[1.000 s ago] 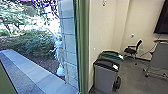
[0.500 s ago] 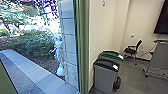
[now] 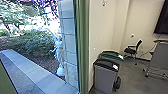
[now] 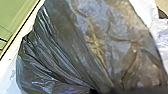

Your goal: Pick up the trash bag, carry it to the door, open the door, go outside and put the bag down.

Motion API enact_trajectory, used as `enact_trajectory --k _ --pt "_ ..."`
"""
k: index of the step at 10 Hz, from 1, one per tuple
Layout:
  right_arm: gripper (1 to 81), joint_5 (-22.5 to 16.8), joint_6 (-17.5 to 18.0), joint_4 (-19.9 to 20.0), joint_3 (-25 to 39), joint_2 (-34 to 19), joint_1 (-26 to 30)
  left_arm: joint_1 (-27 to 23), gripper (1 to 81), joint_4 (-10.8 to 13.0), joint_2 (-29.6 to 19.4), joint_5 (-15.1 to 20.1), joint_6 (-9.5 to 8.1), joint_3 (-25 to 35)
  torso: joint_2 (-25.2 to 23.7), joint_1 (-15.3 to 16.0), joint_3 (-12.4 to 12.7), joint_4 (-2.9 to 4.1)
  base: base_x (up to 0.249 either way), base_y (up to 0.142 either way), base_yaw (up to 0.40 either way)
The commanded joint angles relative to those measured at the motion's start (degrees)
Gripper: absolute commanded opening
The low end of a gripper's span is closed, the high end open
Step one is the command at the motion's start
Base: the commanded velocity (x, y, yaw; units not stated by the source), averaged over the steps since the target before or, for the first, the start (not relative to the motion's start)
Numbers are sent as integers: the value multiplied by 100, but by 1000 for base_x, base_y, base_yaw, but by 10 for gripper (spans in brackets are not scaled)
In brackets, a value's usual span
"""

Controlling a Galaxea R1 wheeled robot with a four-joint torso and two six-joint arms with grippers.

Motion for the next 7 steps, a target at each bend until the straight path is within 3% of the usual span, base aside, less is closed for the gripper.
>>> enact_trajectory --k 1,7 --pt "811 -290 -43 -106 61 134 237 -273 10 80 11 350 44 23 0 0 0 0 0 0 -110" --pt "811 -290 -43 -106 52 126 246 -299 10 71 29 438 44 23 0 0 0 0 0 0 -212"
